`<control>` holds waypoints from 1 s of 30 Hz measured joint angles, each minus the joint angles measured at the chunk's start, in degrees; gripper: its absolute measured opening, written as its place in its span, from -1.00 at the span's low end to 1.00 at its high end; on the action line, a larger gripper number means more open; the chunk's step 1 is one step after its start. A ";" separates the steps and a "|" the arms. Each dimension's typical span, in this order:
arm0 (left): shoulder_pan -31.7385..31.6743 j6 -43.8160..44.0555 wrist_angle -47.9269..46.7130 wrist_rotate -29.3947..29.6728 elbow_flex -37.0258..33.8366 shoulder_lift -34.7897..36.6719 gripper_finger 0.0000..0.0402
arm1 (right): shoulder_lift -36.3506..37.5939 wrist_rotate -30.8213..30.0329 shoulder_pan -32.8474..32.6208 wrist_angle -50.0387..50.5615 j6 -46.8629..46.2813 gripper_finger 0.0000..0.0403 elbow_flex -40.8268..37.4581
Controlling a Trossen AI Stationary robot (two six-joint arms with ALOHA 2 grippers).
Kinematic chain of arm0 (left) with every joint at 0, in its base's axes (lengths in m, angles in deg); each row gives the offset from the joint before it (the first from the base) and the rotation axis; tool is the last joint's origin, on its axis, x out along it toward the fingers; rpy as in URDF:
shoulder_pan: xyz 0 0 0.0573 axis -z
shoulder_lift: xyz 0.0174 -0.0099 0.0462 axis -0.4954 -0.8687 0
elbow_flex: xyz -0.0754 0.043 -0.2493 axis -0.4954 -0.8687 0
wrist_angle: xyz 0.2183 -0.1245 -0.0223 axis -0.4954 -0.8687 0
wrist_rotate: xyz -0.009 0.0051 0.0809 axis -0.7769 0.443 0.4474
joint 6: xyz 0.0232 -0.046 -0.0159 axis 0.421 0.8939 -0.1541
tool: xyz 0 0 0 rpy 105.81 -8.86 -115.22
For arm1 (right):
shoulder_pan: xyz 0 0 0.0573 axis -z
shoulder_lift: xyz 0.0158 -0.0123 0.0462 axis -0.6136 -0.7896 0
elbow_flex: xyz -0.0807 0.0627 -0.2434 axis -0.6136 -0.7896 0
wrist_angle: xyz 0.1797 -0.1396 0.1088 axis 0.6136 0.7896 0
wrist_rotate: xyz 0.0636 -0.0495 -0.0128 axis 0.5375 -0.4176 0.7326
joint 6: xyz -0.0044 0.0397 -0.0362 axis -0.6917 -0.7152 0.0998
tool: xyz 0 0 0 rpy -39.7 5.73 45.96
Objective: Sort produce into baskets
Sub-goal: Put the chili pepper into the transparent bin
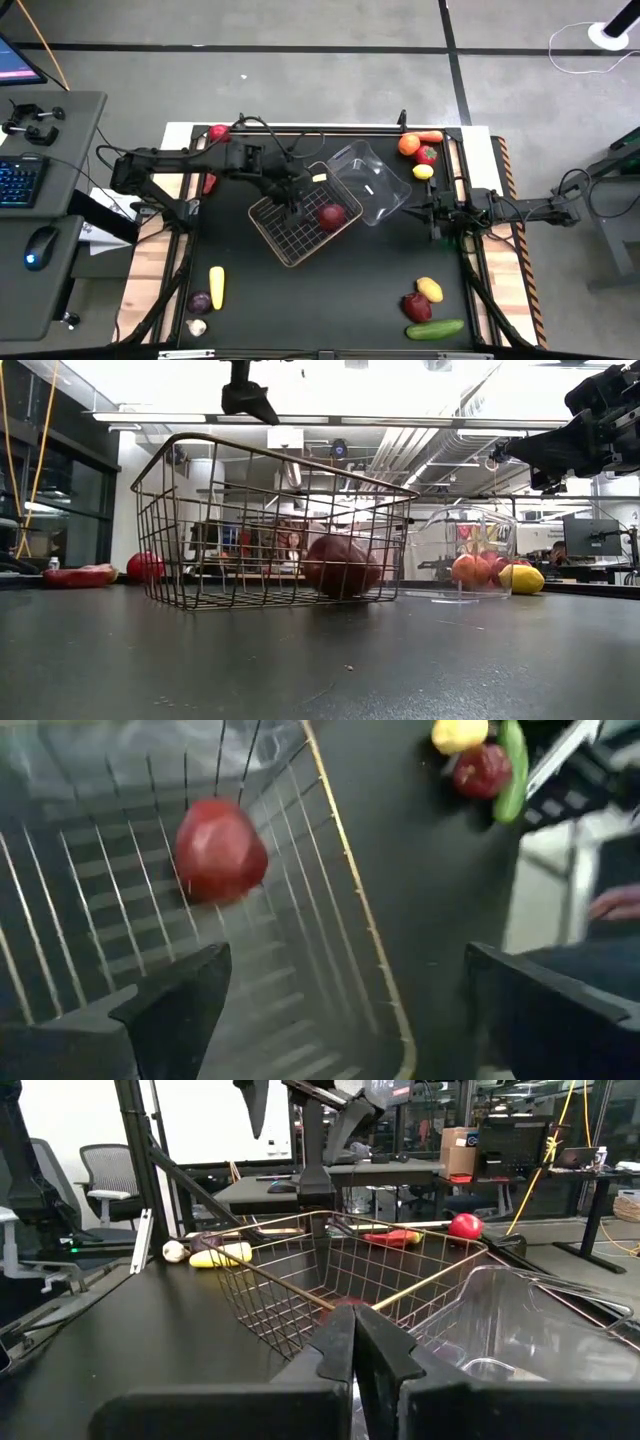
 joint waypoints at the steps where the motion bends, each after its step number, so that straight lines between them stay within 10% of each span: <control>1: -0.22 2.68 -0.34 -0.74 0.00 0.31 0.91 | 0.00 0.01 0.00 0.01 0.00 -1.00 -0.01; 5: -0.32 8.00 -5.07 -2.76 0.02 1.83 0.91 | 0.00 0.00 0.00 0.01 -0.02 -1.00 -0.02; 14: -3.59 10.82 -33.36 20.73 -3.05 2.08 0.91 | -0.02 0.00 -0.01 0.00 -0.01 -1.00 -0.01; 30: -41.51 -3.45 -9.88 21.58 -35.38 1.92 0.91 | -0.02 0.00 0.00 0.00 0.00 -1.00 -0.02</control>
